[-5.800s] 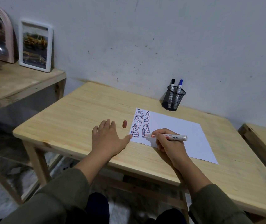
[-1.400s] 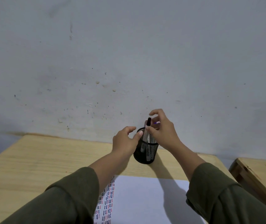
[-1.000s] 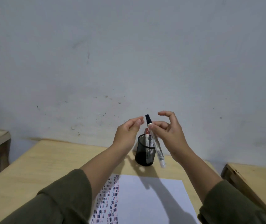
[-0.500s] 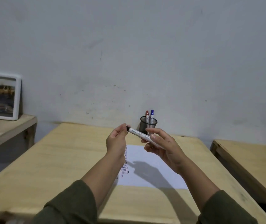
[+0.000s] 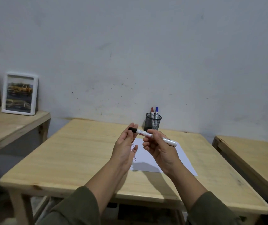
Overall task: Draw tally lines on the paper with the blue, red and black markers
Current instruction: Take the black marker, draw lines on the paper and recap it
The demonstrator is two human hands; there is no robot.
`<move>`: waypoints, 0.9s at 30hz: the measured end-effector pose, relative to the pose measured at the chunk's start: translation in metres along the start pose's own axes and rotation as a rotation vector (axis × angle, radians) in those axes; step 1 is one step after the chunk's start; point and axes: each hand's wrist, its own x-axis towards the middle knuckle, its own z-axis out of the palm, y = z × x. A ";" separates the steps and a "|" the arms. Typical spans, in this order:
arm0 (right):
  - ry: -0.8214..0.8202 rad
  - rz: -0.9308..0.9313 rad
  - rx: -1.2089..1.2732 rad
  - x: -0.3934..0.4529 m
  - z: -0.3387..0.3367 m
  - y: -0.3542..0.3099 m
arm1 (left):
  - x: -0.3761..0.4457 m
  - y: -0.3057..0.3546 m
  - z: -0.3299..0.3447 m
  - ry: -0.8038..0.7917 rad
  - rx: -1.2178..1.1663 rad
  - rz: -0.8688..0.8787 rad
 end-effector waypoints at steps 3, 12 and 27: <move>-0.021 0.003 0.008 0.000 0.003 0.004 | 0.003 0.001 -0.004 -0.012 0.008 0.008; -0.029 -0.047 -0.146 0.002 -0.004 0.017 | 0.006 0.002 -0.013 0.132 0.205 -0.029; -0.009 -0.162 -0.374 0.005 -0.013 0.030 | 0.013 -0.002 -0.015 0.246 0.286 -0.150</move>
